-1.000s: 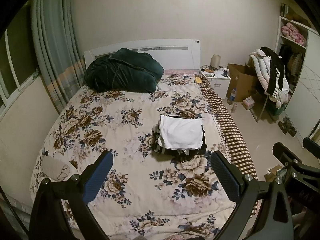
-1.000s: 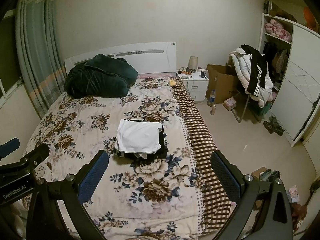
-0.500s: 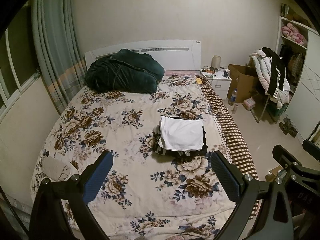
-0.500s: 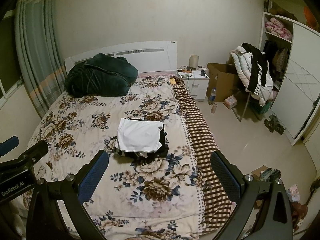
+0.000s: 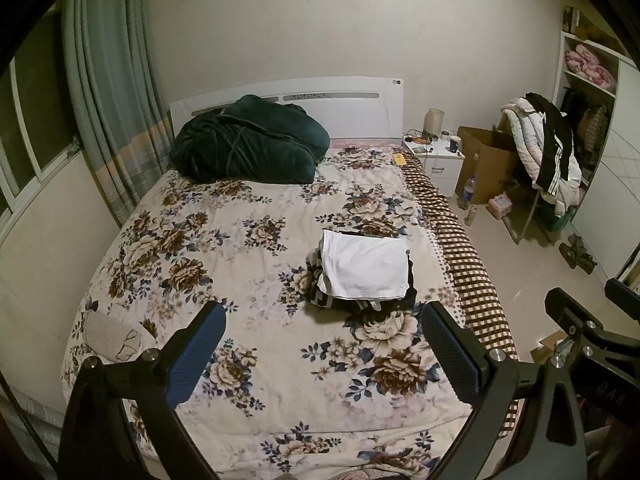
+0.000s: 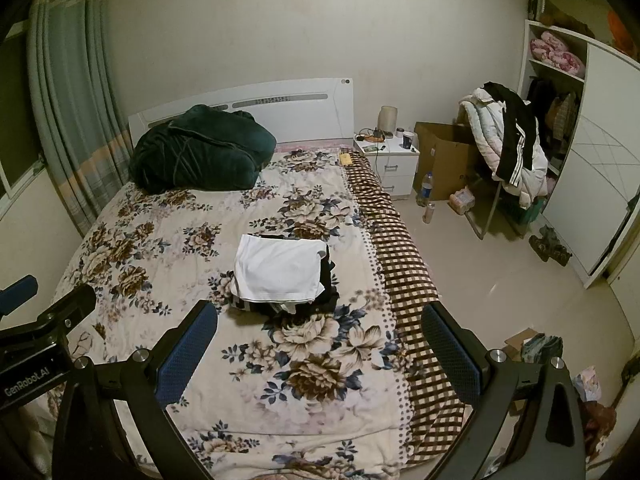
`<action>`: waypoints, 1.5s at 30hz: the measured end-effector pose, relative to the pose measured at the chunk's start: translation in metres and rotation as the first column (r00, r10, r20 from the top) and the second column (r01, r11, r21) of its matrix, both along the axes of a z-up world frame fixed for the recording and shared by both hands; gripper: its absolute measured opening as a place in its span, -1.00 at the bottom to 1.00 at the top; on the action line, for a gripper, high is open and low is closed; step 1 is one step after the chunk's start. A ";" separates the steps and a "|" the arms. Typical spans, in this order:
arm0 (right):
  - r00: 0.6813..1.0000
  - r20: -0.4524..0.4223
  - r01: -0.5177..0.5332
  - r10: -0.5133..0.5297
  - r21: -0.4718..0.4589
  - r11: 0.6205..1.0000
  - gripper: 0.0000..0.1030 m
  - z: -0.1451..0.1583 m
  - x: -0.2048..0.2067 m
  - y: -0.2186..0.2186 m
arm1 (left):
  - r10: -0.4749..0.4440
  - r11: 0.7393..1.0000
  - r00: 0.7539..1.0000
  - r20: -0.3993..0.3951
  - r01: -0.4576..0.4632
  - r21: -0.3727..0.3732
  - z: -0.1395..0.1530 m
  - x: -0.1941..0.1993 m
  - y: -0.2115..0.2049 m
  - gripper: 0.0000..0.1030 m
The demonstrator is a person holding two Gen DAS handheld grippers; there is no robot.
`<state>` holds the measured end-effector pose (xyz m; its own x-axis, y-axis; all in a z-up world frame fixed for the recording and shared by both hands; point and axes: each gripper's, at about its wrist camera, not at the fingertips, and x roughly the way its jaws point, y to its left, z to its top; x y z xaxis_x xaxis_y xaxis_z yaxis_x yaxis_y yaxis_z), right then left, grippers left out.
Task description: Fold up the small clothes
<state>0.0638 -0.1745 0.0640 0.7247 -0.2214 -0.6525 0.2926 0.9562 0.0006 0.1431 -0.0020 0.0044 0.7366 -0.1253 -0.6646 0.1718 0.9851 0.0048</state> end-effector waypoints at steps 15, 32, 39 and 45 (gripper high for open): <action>1.000 0.000 0.002 -0.002 0.000 1.000 1.00 -0.003 -0.002 0.005 | -0.008 1.000 1.000 0.001 0.008 0.000 0.000 0.004 0.004 0.94; 1.000 -0.003 -0.005 0.005 -0.001 1.000 1.00 -0.004 -0.001 0.003 | -0.007 1.000 1.000 0.003 0.007 -0.002 0.001 0.006 0.005 0.94; 1.000 -0.003 -0.006 0.006 0.001 1.000 1.00 -0.001 0.002 0.002 | -0.009 1.000 1.000 0.003 0.009 -0.003 0.001 0.007 0.006 0.94; 1.000 -0.003 -0.004 0.004 -0.001 1.000 1.00 0.000 0.002 0.002 | 0.003 1.000 1.000 0.013 -0.003 -0.008 -0.001 0.004 0.005 0.94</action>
